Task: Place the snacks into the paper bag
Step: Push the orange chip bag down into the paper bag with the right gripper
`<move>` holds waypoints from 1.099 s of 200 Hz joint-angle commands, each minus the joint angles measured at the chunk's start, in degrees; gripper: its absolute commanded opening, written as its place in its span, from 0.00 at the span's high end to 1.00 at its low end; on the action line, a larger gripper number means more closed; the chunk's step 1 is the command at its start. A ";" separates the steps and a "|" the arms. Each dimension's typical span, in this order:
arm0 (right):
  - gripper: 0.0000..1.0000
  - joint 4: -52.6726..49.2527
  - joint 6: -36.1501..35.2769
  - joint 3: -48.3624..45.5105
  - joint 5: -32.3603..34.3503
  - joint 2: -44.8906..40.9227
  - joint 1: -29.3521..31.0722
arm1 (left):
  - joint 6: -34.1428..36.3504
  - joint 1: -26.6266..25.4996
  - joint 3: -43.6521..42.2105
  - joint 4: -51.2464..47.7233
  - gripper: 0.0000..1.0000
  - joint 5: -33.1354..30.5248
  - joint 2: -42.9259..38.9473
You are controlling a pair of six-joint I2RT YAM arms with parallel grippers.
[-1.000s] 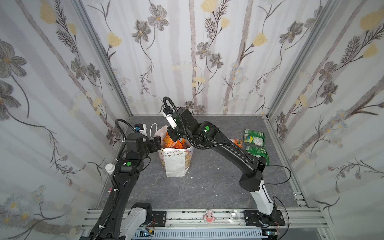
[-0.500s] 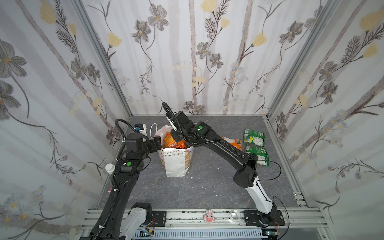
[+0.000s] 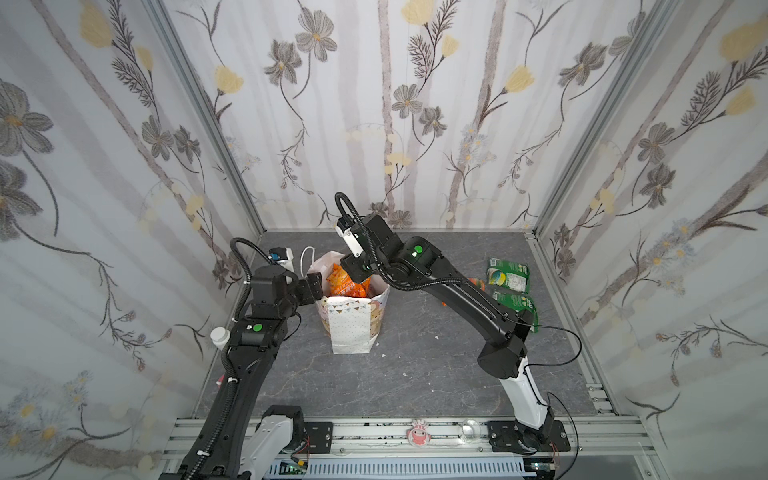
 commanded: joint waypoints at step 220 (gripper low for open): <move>0.98 -6.10 4.03 0.14 8.80 0.43 3.23 | 0.03 0.05 0.07 0.90 0.20 -0.26 -0.53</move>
